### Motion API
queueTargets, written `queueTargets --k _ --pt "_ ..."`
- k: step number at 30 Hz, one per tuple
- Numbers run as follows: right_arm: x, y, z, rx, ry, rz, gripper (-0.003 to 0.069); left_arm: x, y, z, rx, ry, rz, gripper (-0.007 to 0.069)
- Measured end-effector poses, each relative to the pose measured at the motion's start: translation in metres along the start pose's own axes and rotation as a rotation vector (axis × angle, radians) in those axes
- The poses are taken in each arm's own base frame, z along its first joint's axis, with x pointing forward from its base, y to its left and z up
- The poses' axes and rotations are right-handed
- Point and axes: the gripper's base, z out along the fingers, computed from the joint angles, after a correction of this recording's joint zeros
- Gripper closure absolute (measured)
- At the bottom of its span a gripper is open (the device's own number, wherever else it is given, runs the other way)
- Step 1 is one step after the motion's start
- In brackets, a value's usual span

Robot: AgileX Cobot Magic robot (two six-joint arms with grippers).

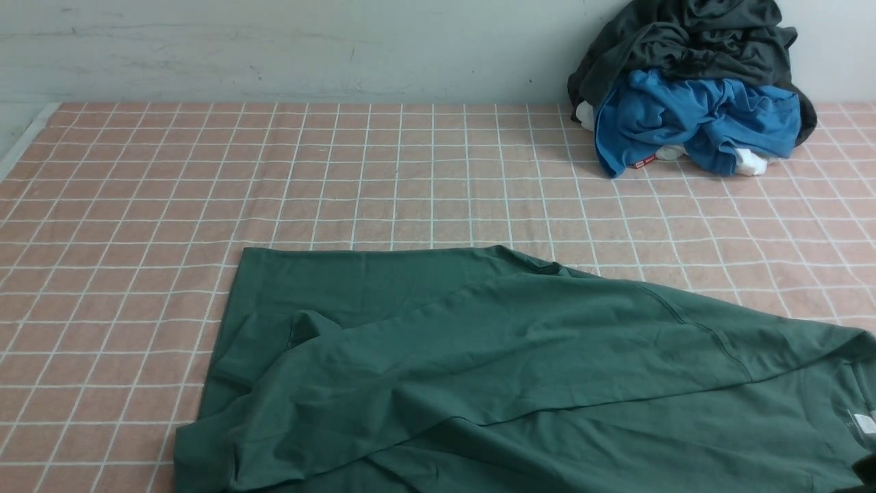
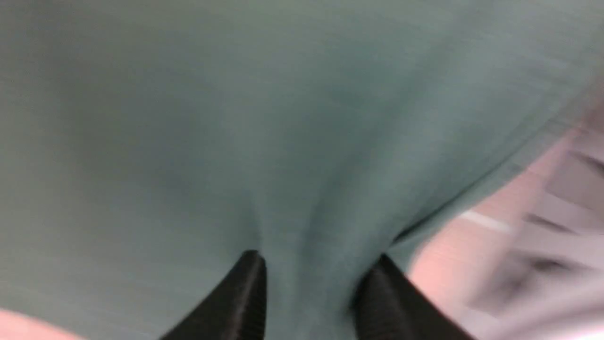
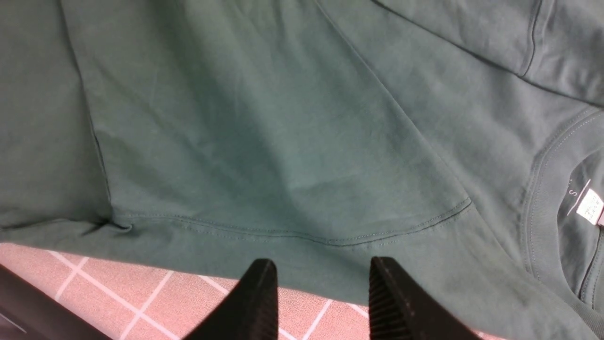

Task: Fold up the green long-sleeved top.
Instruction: Use both arms simultaneously to clamp the lower edge of the clothing fabric

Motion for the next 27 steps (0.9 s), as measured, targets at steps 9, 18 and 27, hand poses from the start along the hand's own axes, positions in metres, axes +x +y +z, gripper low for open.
queueTargets --k 9,18,27 --pt "0.0 0.0 0.0 0.0 0.0 0.0 0.0395 -0.002 0.006 -0.004 -0.045 -0.033 0.021 0.0582" --pt "0.0 0.001 0.0 -0.01 0.001 -0.116 0.0384 0.009 0.017 -0.003 -0.036 0.072 -0.003 0.0608" --pt "0.002 0.012 0.036 -0.132 0.148 -0.332 0.0227 0.021 0.033 -0.01 0.141 0.048 -0.077 0.0608"
